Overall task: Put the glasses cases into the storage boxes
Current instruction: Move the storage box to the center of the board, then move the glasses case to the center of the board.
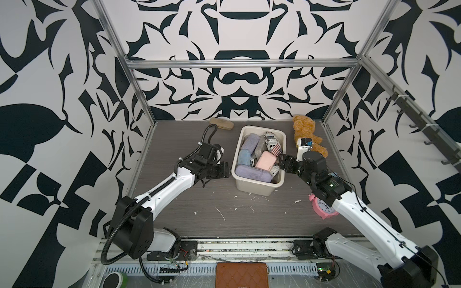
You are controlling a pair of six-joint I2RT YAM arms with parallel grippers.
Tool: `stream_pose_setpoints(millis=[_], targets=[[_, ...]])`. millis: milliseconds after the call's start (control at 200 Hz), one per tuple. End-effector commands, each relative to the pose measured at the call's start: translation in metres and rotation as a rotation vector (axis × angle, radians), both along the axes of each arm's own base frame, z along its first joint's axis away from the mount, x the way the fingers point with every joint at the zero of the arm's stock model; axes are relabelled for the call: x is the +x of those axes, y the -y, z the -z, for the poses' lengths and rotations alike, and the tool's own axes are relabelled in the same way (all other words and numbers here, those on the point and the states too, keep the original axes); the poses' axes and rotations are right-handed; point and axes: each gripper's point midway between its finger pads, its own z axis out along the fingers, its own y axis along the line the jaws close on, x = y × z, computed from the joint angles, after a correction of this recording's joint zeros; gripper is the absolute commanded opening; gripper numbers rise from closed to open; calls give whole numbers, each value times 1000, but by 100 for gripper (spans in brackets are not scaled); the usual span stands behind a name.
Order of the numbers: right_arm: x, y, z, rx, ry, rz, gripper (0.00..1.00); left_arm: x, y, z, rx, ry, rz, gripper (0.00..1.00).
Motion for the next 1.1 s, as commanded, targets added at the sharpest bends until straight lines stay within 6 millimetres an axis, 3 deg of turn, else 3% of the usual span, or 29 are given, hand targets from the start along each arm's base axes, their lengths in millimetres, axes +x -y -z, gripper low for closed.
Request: stream_pose_setpoints(millis=[0, 110, 320, 420, 485, 540, 605, 825, 965, 1095], targets=[[5, 4, -27, -3, 60, 30, 81, 0, 55, -28, -121, 65, 117, 59], [3, 5, -31, -1, 61, 27, 81, 15, 51, -25, -71, 94, 73, 61], [-2, 5, -35, -20, 56, 7, 81, 66, -1, -34, -20, 134, -104, 69], [-1, 4, -36, -21, 58, 6, 81, 106, -28, -40, -24, 160, -211, 73], [0, 4, -35, -22, 58, 5, 82, 136, -38, -44, -26, 191, -261, 84], [2, 3, -35, -22, 58, 5, 83, 166, -48, -42, -11, 209, -311, 84], [3, 2, -35, -24, 60, 3, 85, 200, -50, -34, -32, 209, -330, 100], [1, -11, -37, 8, 61, -67, 87, 306, -73, -3, -182, 236, -394, 99], [1, -14, -30, -11, 53, -92, 87, 347, -98, 3, -347, 281, -402, 99], [3, -12, -19, -34, 30, -82, 87, 364, -129, 11, -354, 303, -459, 99]])
